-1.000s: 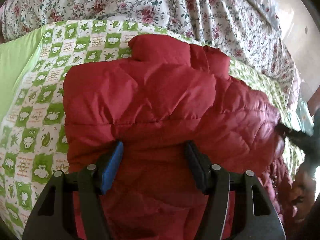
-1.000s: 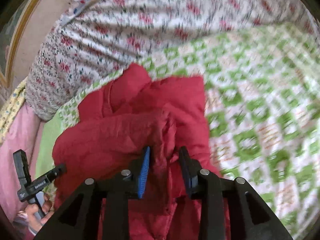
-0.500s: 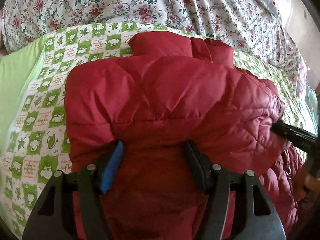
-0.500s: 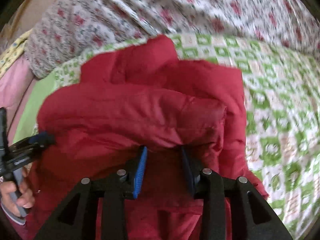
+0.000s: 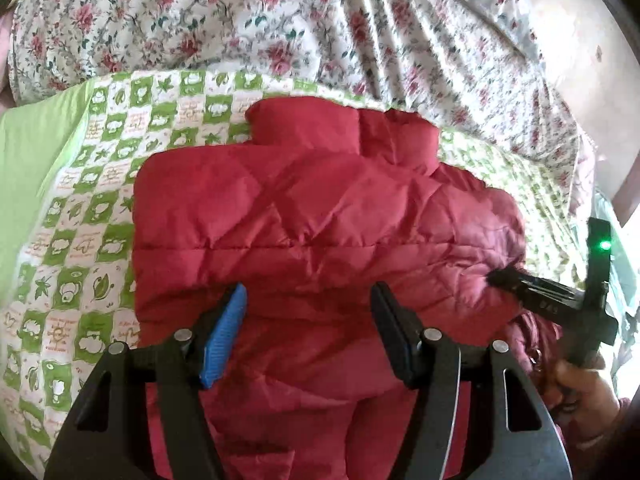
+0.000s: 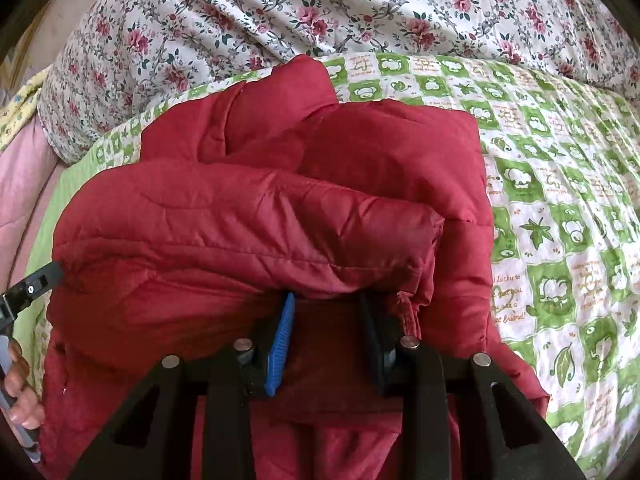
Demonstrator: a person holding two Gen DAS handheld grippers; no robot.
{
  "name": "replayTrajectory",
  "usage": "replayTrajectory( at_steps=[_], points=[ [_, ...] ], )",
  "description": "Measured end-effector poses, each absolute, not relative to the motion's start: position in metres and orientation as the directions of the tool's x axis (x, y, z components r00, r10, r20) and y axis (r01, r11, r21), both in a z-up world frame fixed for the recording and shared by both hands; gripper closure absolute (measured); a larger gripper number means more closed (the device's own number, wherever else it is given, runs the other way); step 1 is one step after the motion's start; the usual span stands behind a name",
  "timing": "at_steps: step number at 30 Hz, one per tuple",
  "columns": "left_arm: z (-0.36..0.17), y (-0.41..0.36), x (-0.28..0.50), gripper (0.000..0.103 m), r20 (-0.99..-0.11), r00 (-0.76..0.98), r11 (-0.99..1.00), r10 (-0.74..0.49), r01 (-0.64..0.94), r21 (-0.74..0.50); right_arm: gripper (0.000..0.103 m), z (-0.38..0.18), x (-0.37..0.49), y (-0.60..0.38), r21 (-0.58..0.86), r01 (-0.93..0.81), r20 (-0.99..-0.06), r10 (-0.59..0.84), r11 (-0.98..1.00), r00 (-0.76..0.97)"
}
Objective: Fold large clothes
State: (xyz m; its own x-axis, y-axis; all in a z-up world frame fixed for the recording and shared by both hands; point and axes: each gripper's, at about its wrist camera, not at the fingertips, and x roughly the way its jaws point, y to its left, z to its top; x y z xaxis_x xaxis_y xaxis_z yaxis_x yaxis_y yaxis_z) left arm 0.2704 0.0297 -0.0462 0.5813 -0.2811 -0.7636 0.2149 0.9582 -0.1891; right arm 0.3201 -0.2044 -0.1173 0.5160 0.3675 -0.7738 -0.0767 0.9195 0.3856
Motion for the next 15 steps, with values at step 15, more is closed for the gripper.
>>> replayTrajectory(
  at_steps=[15],
  points=[
    [-0.075,0.021,0.286,0.039,-0.837,0.507,0.975,-0.206,0.179,-0.131,0.066,-0.112,0.31,-0.201,0.344,-0.112,-0.781,0.351,0.932,0.517]
  ],
)
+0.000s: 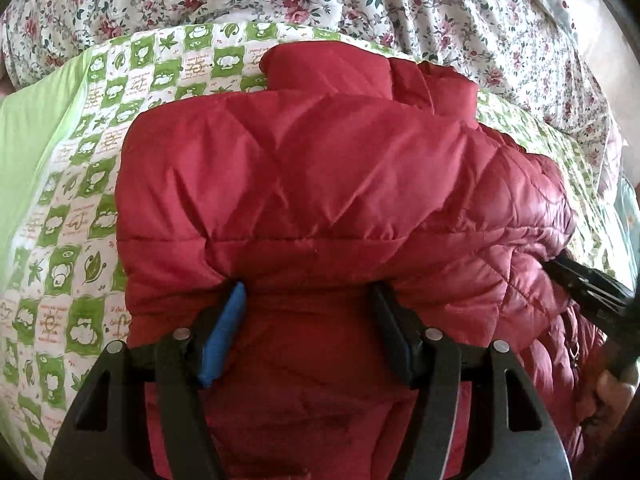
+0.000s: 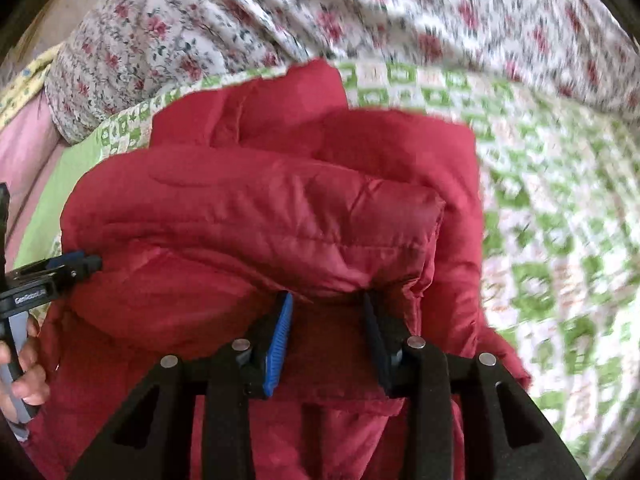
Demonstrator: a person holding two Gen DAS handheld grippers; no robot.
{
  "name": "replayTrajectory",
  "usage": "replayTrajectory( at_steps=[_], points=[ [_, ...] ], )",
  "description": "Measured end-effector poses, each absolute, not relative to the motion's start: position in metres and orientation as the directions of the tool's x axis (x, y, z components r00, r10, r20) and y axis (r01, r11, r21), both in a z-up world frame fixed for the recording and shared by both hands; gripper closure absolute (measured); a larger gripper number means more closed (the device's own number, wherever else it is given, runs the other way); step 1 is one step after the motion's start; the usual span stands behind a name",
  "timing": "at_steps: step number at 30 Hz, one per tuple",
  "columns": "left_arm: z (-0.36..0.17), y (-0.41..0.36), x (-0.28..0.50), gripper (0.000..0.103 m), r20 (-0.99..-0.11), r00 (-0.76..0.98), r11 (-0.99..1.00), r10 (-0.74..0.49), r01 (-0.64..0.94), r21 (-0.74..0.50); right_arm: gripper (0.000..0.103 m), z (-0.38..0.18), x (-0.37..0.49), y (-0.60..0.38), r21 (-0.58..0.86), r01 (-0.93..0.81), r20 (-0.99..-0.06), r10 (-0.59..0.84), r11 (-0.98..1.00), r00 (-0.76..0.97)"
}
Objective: Fold large clothes
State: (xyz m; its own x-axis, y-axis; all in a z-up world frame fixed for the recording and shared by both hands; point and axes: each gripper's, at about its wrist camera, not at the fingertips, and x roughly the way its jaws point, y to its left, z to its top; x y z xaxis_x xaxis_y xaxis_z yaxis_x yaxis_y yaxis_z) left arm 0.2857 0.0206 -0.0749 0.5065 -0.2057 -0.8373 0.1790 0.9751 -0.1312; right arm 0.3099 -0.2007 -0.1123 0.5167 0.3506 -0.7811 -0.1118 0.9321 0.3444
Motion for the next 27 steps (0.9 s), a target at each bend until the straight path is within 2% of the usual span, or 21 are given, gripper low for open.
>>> replayTrajectory(
  at_steps=[10,14,19,22,24,27],
  points=[
    [-0.063,0.03,0.276,0.039,-0.848,0.485,0.975,-0.215,0.157,-0.157,0.067,-0.118,0.313,-0.206,0.388,-0.101,-0.77,0.382,0.916,0.511],
    [-0.075,0.034,0.279,0.039,-0.852,0.477,0.976,-0.214,0.146,-0.163,0.067,-0.12,0.311,-0.206,0.383,-0.099,-0.767,0.376,0.918,0.52],
    [-0.073,0.025,0.283,0.038,-0.869,0.472,0.988,-0.148,0.112,-0.108,0.066,-0.116,0.316,-0.21,0.404,-0.083,-0.779,0.39,0.911,0.491],
    [-0.059,0.033,0.276,0.038,-0.866,0.467,0.984,-0.177,0.098,-0.149,0.065,-0.101,0.308,-0.214,0.402,-0.083,-0.778,0.388,0.912,0.494],
    [-0.048,0.042,0.263,0.038,-0.855,0.479,0.98,-0.199,0.092,-0.177,0.064,-0.091,0.298,-0.217,0.396,-0.088,-0.772,0.383,0.914,0.508],
    [-0.04,0.052,0.246,0.038,-0.846,0.49,0.977,-0.211,0.084,-0.195,0.057,-0.08,0.28,-0.222,0.407,-0.099,-0.762,0.397,0.908,0.512]
  ],
)
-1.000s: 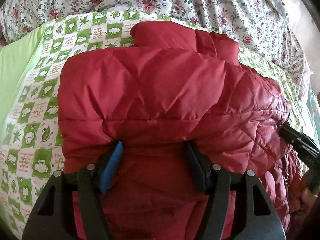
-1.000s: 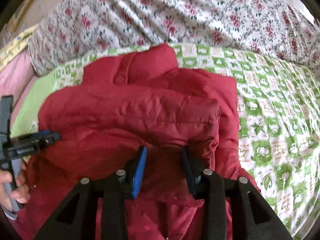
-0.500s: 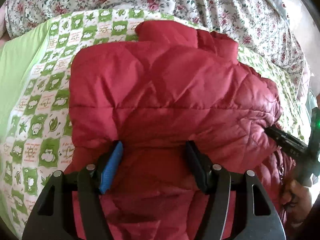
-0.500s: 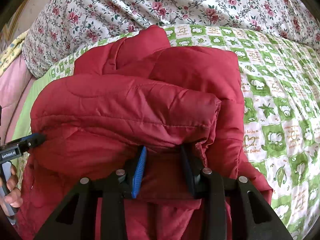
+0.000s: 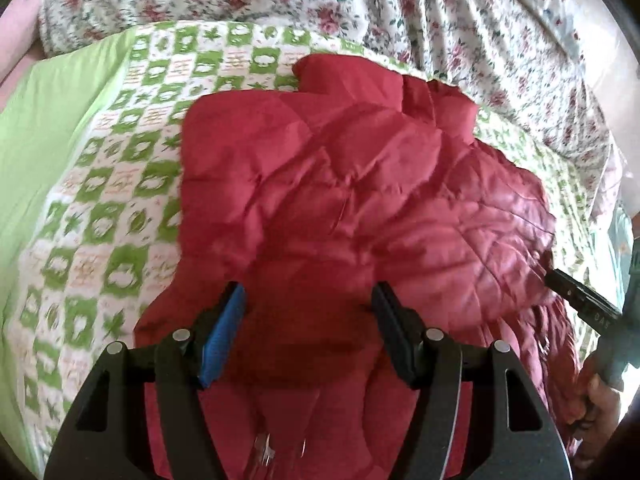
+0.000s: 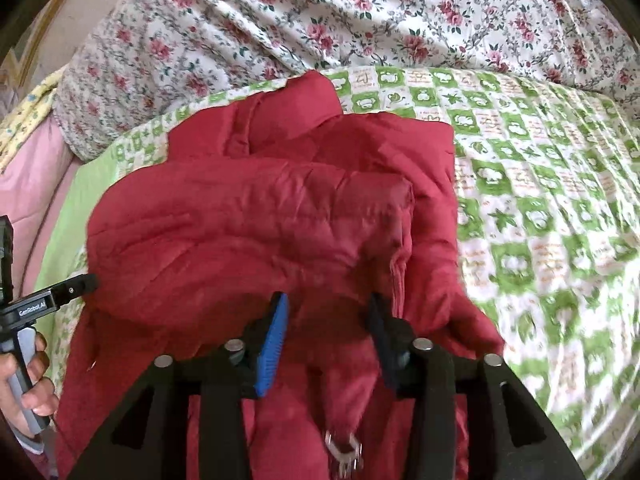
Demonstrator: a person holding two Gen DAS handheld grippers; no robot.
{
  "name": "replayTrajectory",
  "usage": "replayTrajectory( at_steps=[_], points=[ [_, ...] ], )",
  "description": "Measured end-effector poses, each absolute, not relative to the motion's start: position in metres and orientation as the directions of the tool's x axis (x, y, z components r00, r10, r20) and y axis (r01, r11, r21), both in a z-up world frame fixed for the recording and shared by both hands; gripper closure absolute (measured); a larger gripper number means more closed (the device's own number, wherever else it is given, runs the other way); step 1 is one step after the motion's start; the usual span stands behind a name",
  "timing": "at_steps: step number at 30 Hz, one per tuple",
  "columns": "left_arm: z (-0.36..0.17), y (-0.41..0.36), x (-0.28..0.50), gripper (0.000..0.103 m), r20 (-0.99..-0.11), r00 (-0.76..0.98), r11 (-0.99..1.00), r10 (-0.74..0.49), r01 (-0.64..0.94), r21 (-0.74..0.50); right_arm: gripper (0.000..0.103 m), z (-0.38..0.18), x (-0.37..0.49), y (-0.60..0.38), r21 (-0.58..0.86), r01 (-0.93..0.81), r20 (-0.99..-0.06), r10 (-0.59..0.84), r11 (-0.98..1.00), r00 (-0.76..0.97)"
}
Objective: Fold large clothes
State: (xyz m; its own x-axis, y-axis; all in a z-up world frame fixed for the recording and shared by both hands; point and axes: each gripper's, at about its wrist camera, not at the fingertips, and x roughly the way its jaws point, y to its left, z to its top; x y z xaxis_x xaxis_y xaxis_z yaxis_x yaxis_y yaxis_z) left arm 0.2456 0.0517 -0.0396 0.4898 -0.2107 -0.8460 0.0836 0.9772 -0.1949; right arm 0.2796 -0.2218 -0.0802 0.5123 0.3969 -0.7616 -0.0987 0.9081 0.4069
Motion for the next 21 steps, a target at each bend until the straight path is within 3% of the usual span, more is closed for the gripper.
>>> replayTrajectory(
  at_steps=[9,21],
  points=[
    [-0.02,0.067,0.18,0.038,-0.818,0.519,0.967,-0.249,0.085,-0.241,0.053,-0.061,0.22,-0.229,0.422,-0.144,-0.745,0.433,0.895,0.507],
    [-0.016,0.077,0.113,0.038,-0.805,0.527,0.959,-0.272,0.08,-0.272,0.033,-0.04,0.133,-0.251,0.465,-0.174,-0.7,0.481,0.868,0.528]
  ],
)
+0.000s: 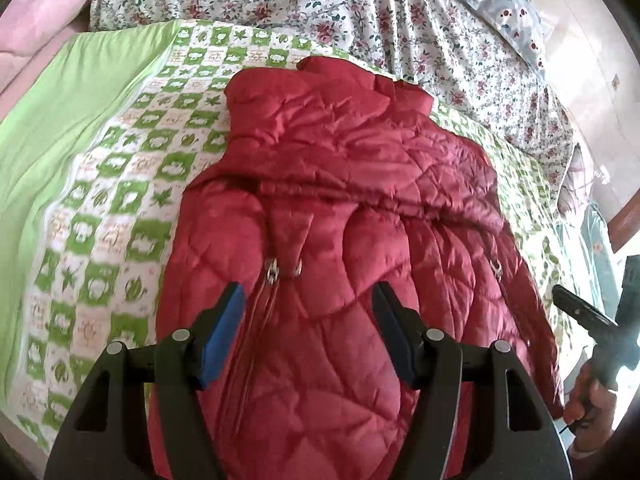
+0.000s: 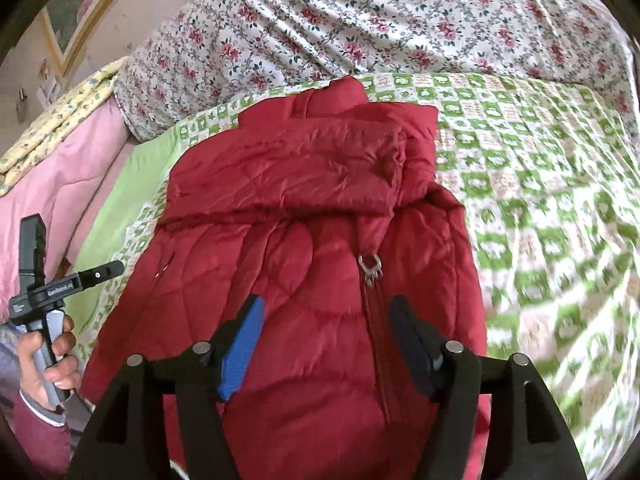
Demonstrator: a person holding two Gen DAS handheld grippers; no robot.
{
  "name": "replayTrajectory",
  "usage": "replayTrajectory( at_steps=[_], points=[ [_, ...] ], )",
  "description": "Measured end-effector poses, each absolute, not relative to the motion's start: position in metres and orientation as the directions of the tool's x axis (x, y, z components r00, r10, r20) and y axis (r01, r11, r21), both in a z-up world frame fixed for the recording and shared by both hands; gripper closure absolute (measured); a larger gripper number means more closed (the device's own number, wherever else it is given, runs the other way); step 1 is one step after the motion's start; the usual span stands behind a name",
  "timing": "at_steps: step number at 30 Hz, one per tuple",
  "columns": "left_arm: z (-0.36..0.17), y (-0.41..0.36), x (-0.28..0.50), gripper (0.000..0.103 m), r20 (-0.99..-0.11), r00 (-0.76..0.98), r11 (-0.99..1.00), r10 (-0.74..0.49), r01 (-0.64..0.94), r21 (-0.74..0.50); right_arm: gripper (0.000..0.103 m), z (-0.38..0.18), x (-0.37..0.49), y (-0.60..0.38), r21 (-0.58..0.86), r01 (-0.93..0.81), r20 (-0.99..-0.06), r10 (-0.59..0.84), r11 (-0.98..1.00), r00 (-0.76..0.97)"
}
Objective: Fold large clothes
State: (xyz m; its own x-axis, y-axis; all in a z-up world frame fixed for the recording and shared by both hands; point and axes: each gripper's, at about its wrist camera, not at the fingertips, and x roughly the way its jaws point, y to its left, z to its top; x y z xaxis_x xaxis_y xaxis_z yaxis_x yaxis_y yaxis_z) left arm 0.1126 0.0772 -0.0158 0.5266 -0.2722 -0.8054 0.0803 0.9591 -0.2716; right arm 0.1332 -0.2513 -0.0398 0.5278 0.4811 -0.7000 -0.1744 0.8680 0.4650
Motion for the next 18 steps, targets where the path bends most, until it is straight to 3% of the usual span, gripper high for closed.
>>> replayTrajectory(
  at_steps=[18],
  points=[
    [-0.032,0.121,0.029,0.034,-0.809,0.523,0.957,-0.27,0.049,-0.287,0.027,-0.048,0.049,-0.303,0.513,-0.033,-0.701,0.44,0.858,0.561]
  ],
)
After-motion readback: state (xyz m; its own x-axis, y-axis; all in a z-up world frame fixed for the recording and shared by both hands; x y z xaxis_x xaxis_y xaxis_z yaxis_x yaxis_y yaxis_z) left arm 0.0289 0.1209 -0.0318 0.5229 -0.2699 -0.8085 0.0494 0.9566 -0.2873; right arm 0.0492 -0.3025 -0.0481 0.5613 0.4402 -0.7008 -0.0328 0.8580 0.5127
